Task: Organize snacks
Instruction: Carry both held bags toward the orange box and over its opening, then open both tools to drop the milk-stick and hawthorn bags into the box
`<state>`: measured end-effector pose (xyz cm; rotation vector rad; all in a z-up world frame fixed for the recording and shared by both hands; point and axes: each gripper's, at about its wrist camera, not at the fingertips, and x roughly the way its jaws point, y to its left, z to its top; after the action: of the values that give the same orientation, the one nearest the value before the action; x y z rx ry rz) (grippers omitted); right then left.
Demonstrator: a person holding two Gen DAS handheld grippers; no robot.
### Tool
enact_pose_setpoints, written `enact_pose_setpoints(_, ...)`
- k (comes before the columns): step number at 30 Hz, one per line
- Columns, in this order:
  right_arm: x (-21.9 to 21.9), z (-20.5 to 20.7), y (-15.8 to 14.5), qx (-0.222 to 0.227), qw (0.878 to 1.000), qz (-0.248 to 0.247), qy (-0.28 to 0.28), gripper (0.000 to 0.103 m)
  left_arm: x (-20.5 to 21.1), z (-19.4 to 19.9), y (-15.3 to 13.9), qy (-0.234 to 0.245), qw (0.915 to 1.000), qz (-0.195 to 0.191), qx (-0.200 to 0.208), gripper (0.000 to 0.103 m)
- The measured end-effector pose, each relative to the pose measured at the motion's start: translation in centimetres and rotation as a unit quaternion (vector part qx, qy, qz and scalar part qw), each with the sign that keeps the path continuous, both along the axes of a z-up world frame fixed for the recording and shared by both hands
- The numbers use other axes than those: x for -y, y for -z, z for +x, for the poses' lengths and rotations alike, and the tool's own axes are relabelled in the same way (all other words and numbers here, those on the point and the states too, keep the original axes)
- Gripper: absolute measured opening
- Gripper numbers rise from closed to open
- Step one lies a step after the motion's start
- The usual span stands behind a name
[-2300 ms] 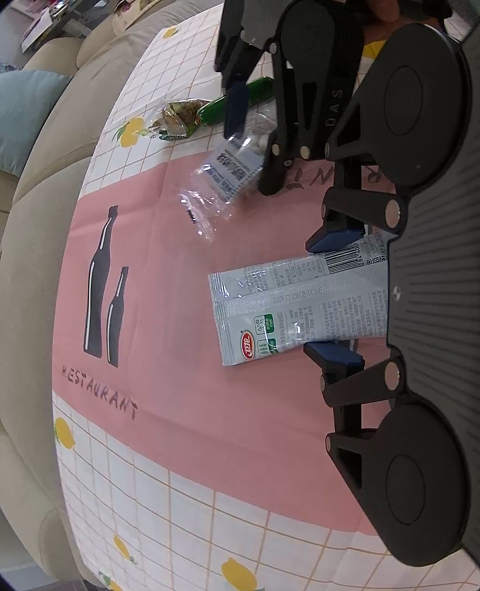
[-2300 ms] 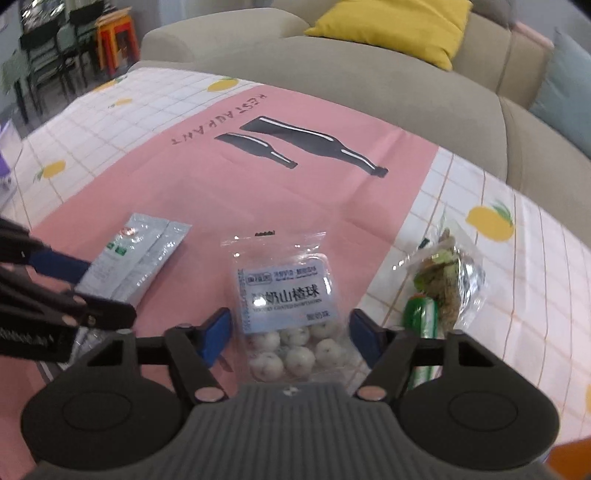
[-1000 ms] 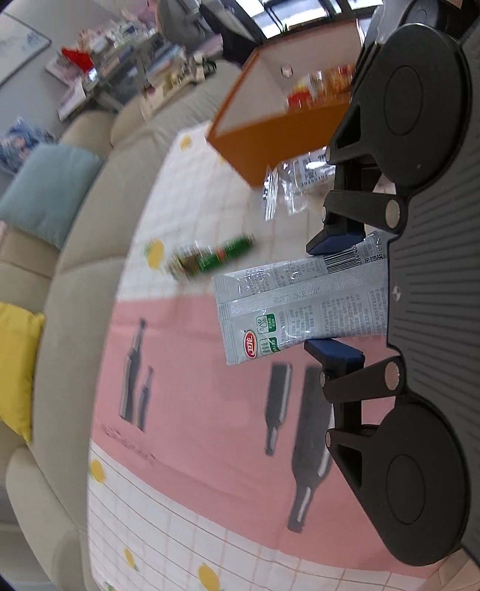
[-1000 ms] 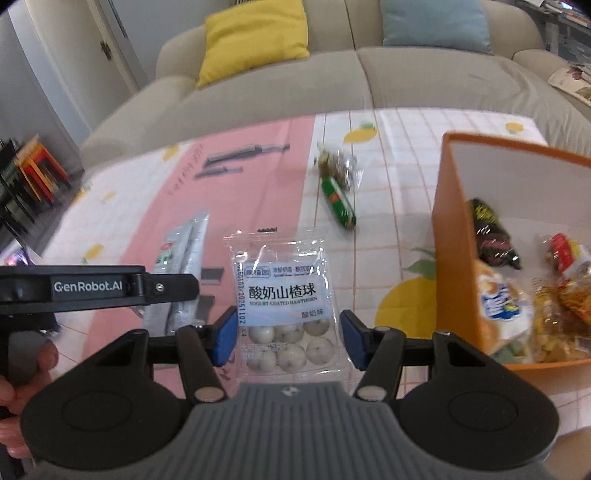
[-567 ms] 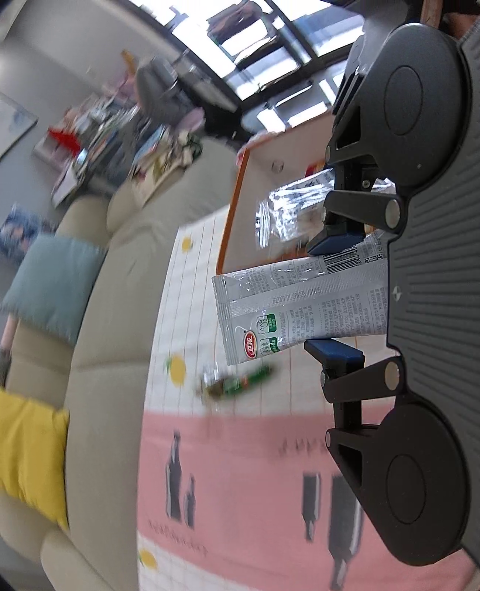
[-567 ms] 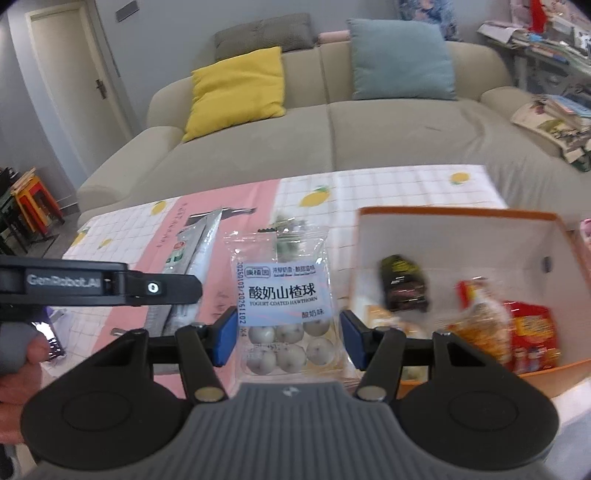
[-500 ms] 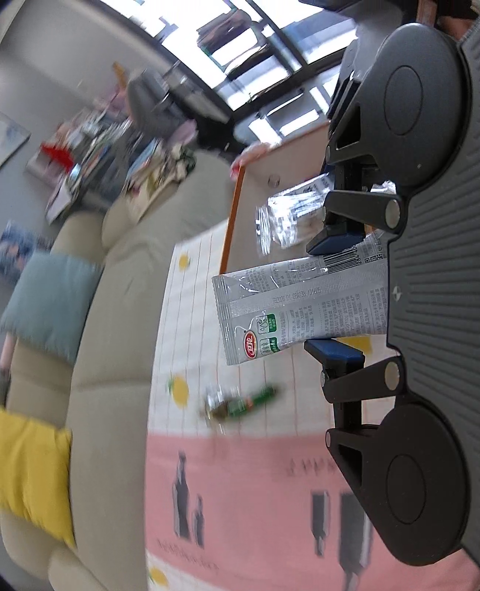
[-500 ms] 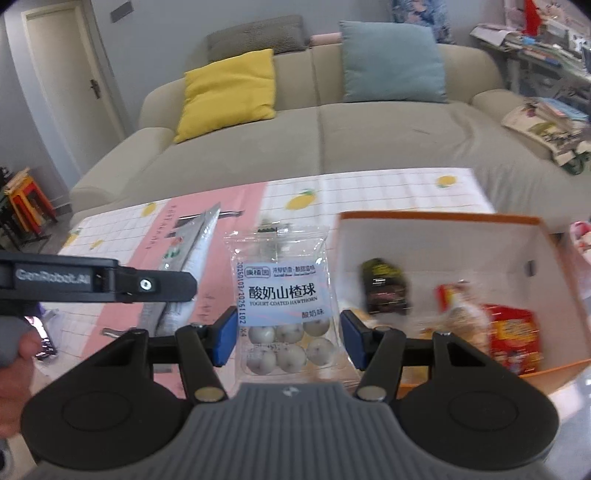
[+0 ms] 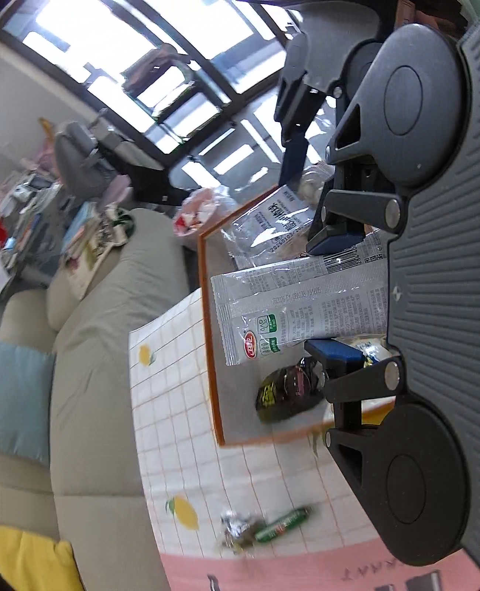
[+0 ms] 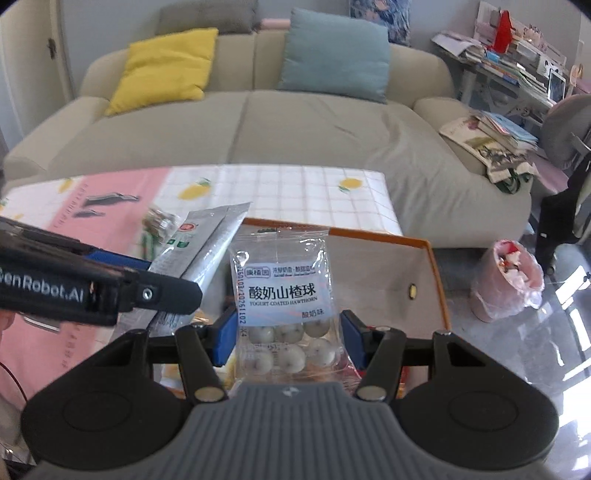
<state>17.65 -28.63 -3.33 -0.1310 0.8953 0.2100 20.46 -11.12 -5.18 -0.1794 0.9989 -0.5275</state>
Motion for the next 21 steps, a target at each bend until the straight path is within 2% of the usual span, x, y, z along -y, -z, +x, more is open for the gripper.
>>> enact_pose_setpoints(10,2.4,4.8,5.0,-0.059,0.998,-0.034,-0.004,0.057,4.0,3.9,4.1,0.034,0.9968,0.056,-0.046,0.056)
enact_pose_setpoints(21,3.1,7.1,8.9,-0.079,0.994,-0.077,-0.02,0.058,6.3,6.5,7.6,0.043,0.9921,0.092,-0.073,0.056)
